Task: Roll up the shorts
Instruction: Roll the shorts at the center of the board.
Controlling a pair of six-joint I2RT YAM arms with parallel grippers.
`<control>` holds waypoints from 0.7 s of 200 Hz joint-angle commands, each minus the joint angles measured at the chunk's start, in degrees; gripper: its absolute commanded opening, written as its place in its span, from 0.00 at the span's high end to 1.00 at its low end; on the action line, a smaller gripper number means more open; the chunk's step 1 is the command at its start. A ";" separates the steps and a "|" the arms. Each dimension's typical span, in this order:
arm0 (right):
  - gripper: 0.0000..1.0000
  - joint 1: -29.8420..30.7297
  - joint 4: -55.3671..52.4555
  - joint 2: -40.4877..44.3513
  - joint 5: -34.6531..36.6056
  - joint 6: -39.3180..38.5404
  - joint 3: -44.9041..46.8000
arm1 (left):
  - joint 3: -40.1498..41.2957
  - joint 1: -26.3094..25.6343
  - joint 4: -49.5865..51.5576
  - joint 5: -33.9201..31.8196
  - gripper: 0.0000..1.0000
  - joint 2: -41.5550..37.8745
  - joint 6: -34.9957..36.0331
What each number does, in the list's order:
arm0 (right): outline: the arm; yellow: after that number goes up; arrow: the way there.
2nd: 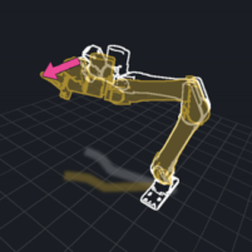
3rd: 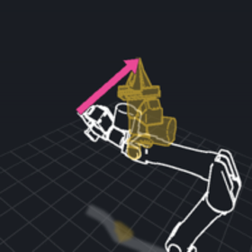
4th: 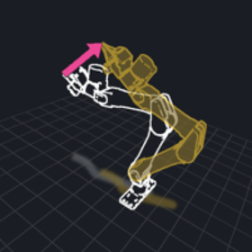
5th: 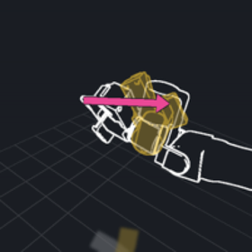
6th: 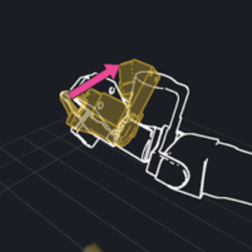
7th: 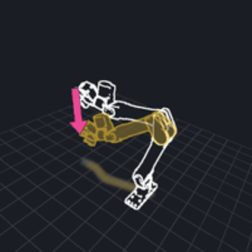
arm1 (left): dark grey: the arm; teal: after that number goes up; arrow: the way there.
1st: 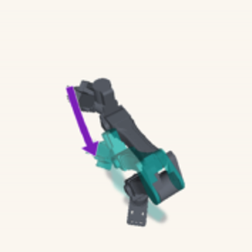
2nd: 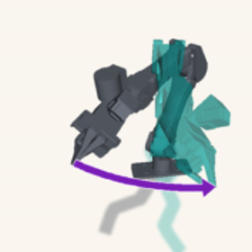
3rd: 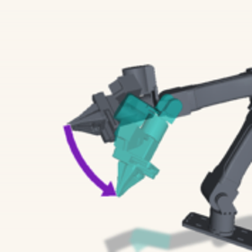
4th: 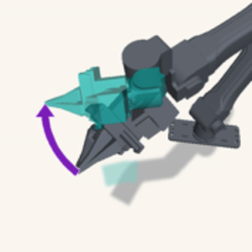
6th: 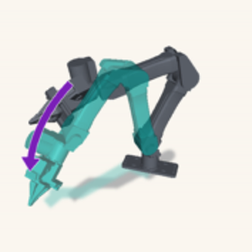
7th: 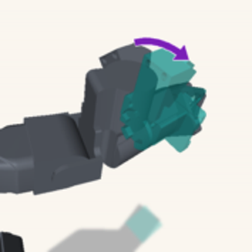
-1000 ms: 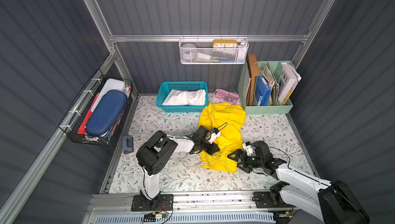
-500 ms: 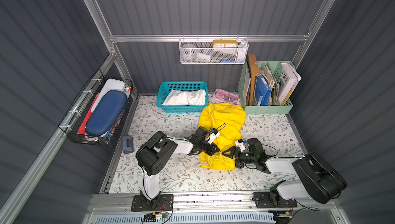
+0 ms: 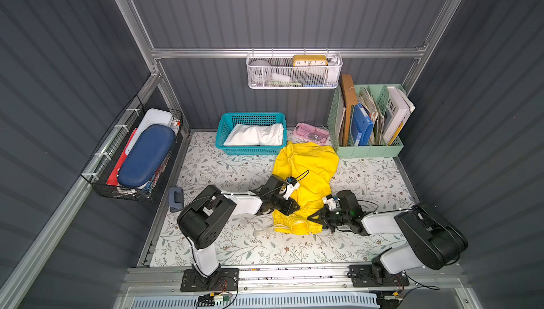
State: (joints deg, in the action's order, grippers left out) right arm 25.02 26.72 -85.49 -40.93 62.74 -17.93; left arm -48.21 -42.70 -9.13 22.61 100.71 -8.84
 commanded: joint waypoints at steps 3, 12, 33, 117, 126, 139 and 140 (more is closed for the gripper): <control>1.00 -0.34 -3.38 1.00 -0.82 -0.35 -3.64 | -3.12 0.42 2.73 -3.10 0.26 -8.12 7.13; 1.00 -0.48 -5.25 1.85 -0.58 -0.74 -4.56 | -3.94 0.42 1.87 -3.00 0.13 -10.46 9.16; 1.00 -1.86 -8.77 3.13 -1.12 -1.61 -6.50 | -6.16 0.22 0.88 -2.76 0.00 -14.28 15.10; 1.00 -9.08 -12.07 2.49 -8.99 -2.51 -10.13 | 1.36 -12.30 -6.59 -14.69 0.00 -16.57 37.09; 1.00 -9.26 -11.19 2.05 -9.24 -2.33 -10.05 | 1.49 -14.23 -7.10 -17.50 0.00 -15.52 38.72; 1.00 -9.46 -9.44 1.29 -9.93 -1.56 -9.91 | 1.38 -17.21 -8.46 -21.34 0.00 -13.51 41.14; 1.00 -9.50 -9.25 1.20 -10.03 -1.48 -9.92 | 1.37 -17.53 -8.59 -21.62 0.00 -13.34 41.25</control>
State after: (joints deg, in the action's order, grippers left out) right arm 16.16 14.98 -82.91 -48.31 61.08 -26.68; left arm -47.05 -56.38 -13.28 9.08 85.17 24.56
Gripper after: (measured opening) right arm 0.109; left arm 0.997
